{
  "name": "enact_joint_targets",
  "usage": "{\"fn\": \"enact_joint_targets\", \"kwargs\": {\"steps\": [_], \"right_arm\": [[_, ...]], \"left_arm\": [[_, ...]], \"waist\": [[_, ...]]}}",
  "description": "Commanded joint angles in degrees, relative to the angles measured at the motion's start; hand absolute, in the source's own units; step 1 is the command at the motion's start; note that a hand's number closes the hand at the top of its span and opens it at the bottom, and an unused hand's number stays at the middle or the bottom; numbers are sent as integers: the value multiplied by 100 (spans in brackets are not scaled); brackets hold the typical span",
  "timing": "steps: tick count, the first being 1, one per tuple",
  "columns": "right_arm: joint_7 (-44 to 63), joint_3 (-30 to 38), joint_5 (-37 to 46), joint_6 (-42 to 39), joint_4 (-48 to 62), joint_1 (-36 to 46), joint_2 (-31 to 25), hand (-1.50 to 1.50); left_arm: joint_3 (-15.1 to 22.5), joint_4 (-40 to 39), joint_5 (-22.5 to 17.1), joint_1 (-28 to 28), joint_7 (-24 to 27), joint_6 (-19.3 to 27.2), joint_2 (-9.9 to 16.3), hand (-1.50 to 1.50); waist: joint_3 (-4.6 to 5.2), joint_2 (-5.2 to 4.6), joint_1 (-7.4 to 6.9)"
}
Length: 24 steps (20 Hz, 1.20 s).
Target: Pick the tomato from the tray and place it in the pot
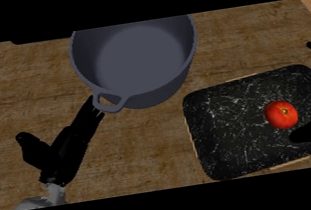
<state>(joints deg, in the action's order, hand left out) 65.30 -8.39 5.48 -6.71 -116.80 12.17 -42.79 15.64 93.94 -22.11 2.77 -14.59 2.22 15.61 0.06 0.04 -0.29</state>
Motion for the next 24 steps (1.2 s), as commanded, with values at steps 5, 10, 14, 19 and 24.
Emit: {"fn": "enact_joint_targets", "kwargs": {"steps": [5,10,14,19,24], "right_arm": [[639,-547,849,-144,557,19,329,-150],[658,-729,1343,-150,542,-289,394,-150],[515,-724,1466,-315,833,-191,638,-150],[673,-1044,1854,-172,1020,-120,1056,-150],[160,-567,1803,-413,971,-664,859,-150]], "left_arm": [[-19,69,127,-318,191,-189,-23,0],[-242,55,17,-163,-12,-265,21,0],[-239,-184,142,-184,155,-289,-176,0],[-198,-296,344,-261,408,-405,-230,0],[-111,1,413,-319,189,-390,-374,0]], "waist": [[-2,1,-13],[-3,9,37],[-4,-1,16],[-2,-7,-7],[-5,4,31]]}}
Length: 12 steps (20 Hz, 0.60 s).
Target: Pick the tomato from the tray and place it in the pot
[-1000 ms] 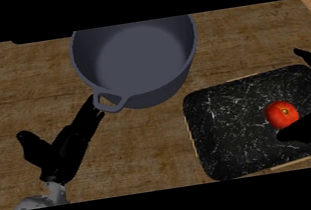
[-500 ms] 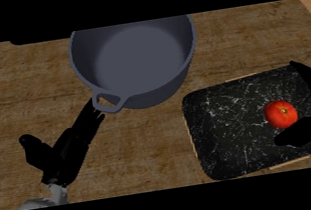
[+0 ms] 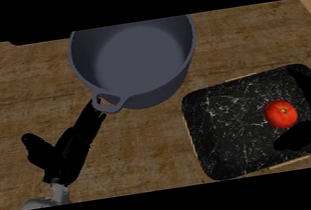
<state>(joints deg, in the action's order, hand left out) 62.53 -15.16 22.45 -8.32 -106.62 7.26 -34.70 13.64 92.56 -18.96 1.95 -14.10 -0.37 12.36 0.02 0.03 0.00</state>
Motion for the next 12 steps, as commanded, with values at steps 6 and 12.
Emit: {"fn": "enact_joint_targets", "kwargs": {"steps": [6,12], "right_arm": [[57,287,427,-297,499,-90,384,-150],[228,350,632,-587,673,136,772,-150]], "left_arm": [[-247,219,30,-219,-31,-323,61,0],[-36,347,347,-472,-12,-211,-260,0]], "waist": [[-1,4,-10],[-1,1,-25]]}}
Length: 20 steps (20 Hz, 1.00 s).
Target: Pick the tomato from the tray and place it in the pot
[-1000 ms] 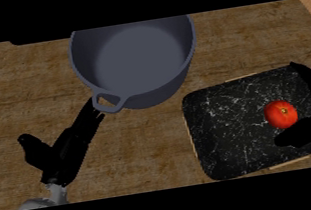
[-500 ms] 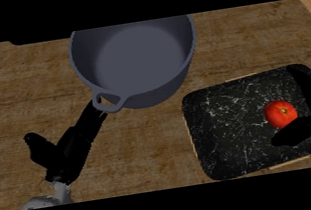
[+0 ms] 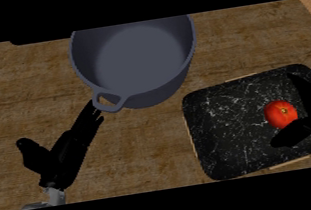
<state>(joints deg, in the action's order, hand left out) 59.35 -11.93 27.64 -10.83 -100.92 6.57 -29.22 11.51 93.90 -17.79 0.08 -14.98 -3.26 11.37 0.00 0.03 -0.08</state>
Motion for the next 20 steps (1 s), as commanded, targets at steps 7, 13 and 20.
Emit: {"fn": "enact_joint_targets", "kwargs": {"steps": [7,13,20], "right_arm": [[-492,235,650,-11,712,-132,627,-150],[-1533,376,534,-118,807,-258,660,150],[-837,-307,1216,-223,404,6,1334,150]], "left_arm": [[-431,-105,136,264,-184,-170,-94,0],[-293,277,271,-42,-326,-130,-236,0],[-553,-104,94,10,-54,-550,-172,0]], "waist": [[0,-1,6],[-1,0,2],[3,1,3]]}}
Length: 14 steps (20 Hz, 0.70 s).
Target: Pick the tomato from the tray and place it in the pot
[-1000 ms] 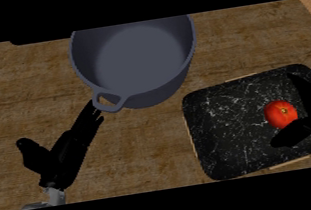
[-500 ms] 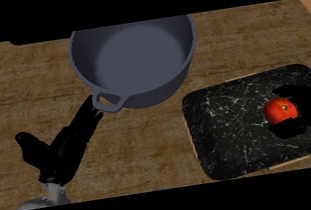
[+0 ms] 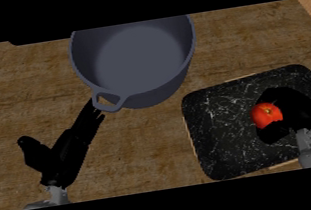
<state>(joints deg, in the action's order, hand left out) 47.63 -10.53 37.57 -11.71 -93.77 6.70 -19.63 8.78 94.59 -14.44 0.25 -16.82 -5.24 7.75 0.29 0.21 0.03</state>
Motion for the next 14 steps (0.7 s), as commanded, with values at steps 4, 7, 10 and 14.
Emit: {"fn": "enact_joint_targets", "kwargs": {"steps": [4,7,10,14], "right_arm": [[1283,-1878,996,-24,-450,44,1488,150],[1451,-2150,1387,147,-25,151,1881,150],[1874,-2344,1641,-386,-753,110,1876,150],[1715,-2271,2045,-210,-622,153,1889,150]], "left_arm": [[151,-143,110,-266,282,-146,-85,0],[147,389,140,-146,-232,62,-62,0],[-192,-45,-35,388,-348,0,-53,0],[-136,-375,168,48,125,-145,-120,0]], "waist": [[-21,-4,-73],[-29,-11,-54],[-27,-11,13],[-28,-17,5]]}}
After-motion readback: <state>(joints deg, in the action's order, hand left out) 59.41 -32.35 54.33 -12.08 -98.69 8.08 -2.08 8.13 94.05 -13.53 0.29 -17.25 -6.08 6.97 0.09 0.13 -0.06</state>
